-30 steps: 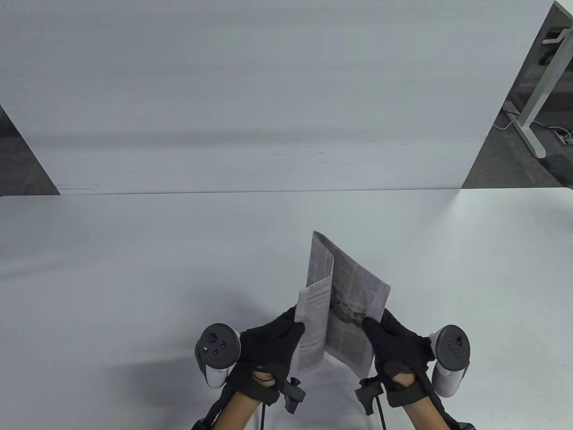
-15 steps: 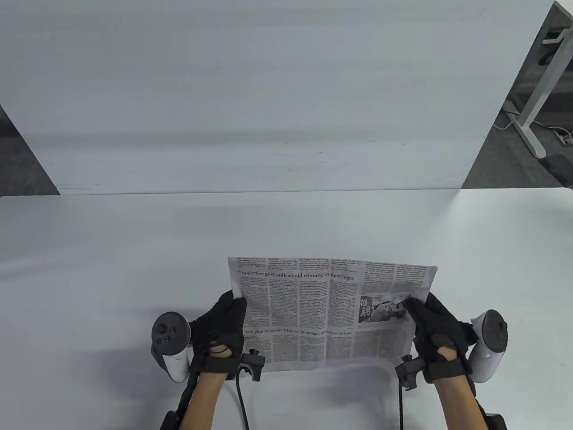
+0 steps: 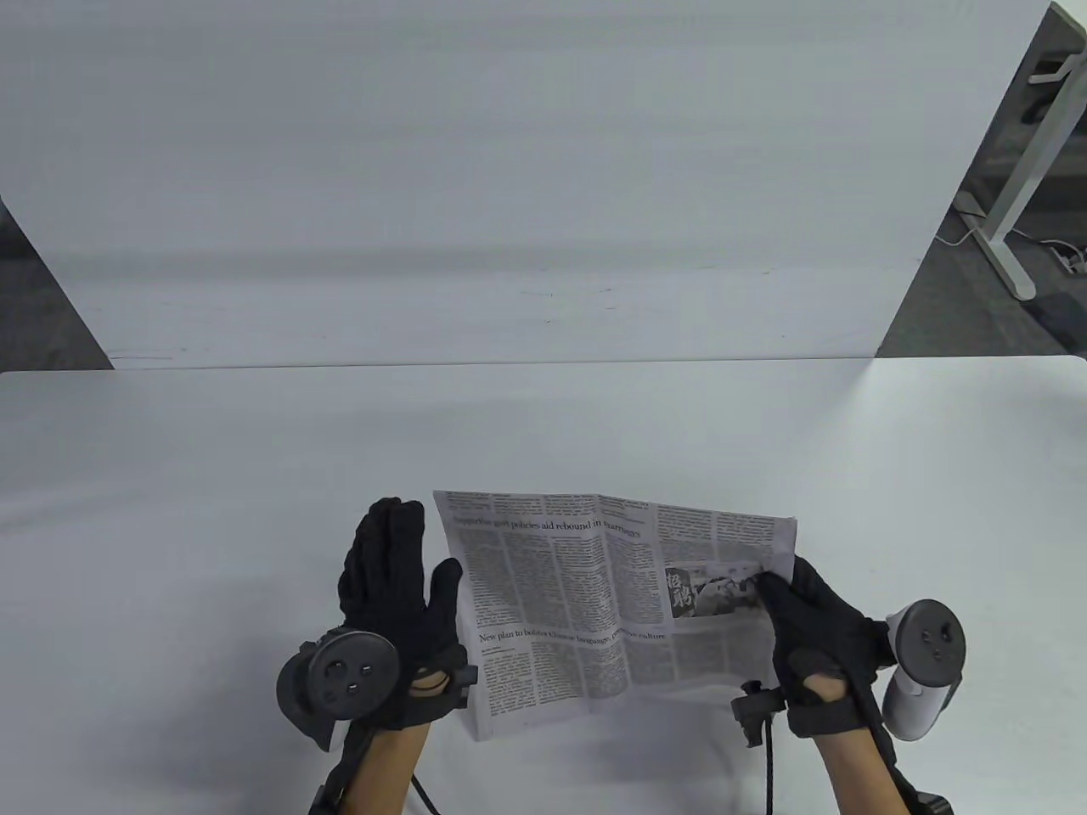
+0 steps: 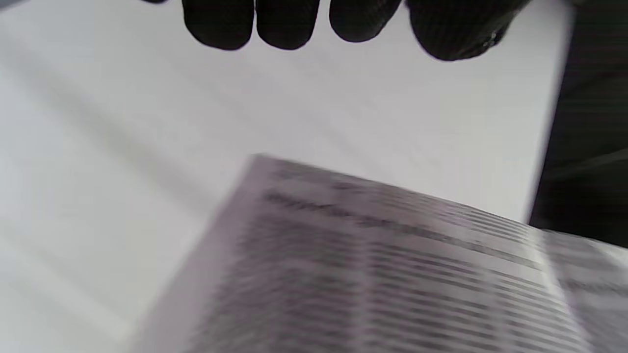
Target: Unfold folded newspaper and lay flat
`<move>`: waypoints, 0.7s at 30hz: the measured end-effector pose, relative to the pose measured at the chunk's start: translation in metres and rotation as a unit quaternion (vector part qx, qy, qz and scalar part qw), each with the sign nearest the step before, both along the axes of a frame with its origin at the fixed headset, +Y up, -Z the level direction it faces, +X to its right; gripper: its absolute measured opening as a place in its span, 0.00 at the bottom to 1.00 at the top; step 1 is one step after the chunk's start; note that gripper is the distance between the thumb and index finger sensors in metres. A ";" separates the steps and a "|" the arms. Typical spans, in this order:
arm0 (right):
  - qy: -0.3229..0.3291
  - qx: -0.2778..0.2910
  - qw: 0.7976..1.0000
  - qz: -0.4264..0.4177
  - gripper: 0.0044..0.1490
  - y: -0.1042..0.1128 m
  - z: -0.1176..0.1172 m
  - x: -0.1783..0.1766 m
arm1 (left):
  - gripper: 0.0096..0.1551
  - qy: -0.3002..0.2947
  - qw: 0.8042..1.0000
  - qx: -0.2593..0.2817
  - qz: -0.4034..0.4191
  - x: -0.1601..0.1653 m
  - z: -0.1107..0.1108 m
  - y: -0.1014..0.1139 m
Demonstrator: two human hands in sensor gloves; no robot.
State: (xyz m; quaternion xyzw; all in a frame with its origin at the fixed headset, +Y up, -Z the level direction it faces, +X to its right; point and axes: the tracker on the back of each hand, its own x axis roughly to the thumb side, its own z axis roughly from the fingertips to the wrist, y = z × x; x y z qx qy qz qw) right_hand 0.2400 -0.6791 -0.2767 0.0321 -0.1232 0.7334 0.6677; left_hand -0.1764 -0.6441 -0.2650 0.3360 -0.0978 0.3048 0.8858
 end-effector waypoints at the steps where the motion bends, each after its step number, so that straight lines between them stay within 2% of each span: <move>1: 0.006 0.006 1.000 0.009 0.25 0.002 0.002 -0.004 | 0.41 -0.021 1.000 0.003 -0.014 0.008 0.003 0.004; 6: 0.046 0.036 0.998 0.018 0.25 0.013 0.009 -0.019 | 0.43 -0.073 0.992 0.031 -0.093 0.039 0.018 0.022; 11: 0.085 0.083 0.992 0.032 0.25 0.028 0.021 -0.036 | 0.43 -0.094 0.988 0.050 -0.112 0.054 0.031 0.051; 14: 0.094 0.104 0.989 0.040 0.25 0.035 0.027 -0.040 | 0.37 -0.088 0.987 0.058 -0.118 0.058 0.035 0.058; 19: 0.073 0.113 0.989 0.066 0.25 0.039 0.032 -0.040 | 0.23 -0.059 0.985 0.108 -0.124 0.059 0.044 0.059; 21: 0.060 0.112 0.990 0.061 0.27 0.039 0.033 -0.039 | 0.21 -0.061 0.984 0.110 -0.124 0.060 0.044 0.058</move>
